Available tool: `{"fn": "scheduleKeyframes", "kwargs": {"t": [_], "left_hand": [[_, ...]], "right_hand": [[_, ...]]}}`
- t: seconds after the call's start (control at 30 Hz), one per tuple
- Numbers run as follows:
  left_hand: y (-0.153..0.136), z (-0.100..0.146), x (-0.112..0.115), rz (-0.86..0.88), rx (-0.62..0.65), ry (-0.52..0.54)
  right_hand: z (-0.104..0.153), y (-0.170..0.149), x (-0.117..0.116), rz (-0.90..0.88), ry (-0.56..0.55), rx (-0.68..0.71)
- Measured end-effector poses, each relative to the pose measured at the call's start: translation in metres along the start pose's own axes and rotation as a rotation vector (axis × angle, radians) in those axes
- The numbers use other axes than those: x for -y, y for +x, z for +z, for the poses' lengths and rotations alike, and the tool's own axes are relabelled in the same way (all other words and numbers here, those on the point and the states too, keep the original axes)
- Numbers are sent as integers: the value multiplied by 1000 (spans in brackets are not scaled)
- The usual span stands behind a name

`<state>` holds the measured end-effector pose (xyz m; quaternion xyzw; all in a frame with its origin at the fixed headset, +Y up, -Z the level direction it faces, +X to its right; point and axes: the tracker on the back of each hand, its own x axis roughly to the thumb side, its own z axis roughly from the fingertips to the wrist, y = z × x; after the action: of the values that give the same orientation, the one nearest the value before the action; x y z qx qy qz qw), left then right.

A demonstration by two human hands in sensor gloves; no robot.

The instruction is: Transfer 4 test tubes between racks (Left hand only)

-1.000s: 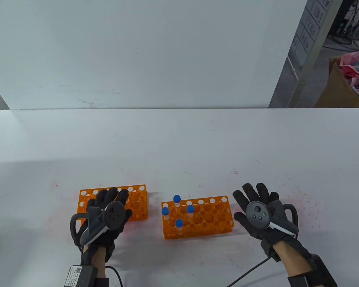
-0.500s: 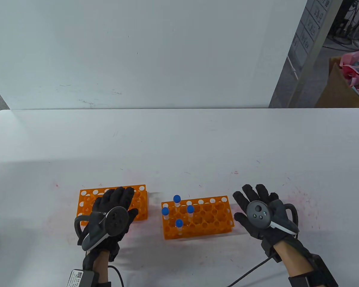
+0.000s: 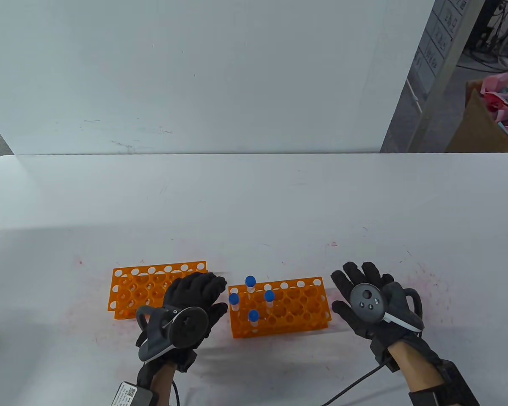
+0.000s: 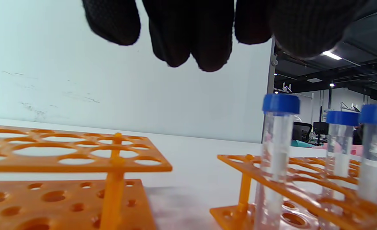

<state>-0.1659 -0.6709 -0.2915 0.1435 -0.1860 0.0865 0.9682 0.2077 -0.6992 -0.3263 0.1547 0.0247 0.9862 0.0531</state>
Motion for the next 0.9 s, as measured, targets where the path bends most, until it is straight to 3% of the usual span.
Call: {"fn": "scheduleKeyframes", "kwargs": {"t": [0.4, 0.9], "left_hand": [[18, -8, 22, -47, 31, -37], [24, -12, 30, -21, 22, -58]], "right_hand": [[0, 0, 1, -7, 4, 5], [0, 0, 0, -12, 33, 13]]}}
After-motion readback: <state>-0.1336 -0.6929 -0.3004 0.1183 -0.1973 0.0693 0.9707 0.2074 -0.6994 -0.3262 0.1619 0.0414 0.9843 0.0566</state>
